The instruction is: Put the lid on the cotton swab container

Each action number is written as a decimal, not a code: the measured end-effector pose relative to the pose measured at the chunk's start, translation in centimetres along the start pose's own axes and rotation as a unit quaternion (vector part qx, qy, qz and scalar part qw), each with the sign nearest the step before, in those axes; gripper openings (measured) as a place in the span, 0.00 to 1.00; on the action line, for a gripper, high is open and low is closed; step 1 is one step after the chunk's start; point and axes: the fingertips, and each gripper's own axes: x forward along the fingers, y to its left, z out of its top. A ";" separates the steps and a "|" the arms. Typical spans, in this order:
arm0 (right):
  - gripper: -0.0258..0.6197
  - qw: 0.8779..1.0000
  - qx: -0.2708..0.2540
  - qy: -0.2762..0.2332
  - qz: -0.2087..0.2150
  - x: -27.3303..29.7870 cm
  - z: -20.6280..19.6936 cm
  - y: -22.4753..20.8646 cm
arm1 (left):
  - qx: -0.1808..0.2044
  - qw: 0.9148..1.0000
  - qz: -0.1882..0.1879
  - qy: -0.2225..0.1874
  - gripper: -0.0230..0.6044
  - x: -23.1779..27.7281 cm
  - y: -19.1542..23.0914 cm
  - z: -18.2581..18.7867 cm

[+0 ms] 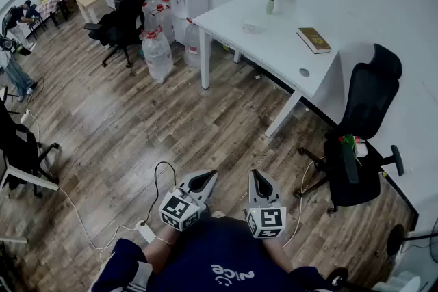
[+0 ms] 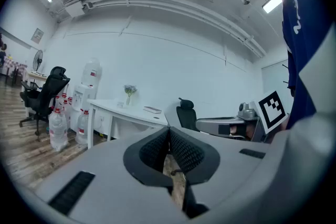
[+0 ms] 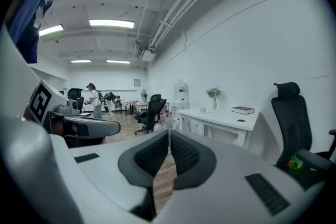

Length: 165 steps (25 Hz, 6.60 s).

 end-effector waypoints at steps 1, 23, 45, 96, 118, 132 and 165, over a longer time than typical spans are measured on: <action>0.12 1.000 -0.002 0.000 -0.001 0.1 0.1 -0.3 | 0.000 1.000 0.001 -0.001 0.07 0.3 0.1 0.1; 0.13 0.998 0.051 -0.003 -0.025 8.8 1.0 -4.8 | -0.015 1.000 -0.016 0.023 0.07 7.0 7.5 0.8; 0.13 0.993 0.068 -0.005 -0.095 34.2 7.4 -8.0 | -0.010 0.991 -0.125 0.037 0.07 22.9 29.2 9.0; 0.13 0.994 0.061 0.012 0.085 65.8 14.5 -40.0 | -0.033 0.999 0.029 -0.019 0.07 61.0 44.4 18.0; 0.13 0.993 0.115 0.022 0.010 73.0 16.0 -46.0 | -0.008 0.998 -0.024 0.049 0.07 68.7 54.8 17.7; 0.13 0.992 0.121 0.002 -0.037 78.0 18.4 -47.7 | 0.075 0.974 -0.138 0.166 0.49 76.2 60.2 15.2; 0.13 0.992 0.103 0.055 -0.049 85.3 18.3 -50.4 | 0.156 0.913 -0.277 0.255 0.45 83.6 61.8 9.6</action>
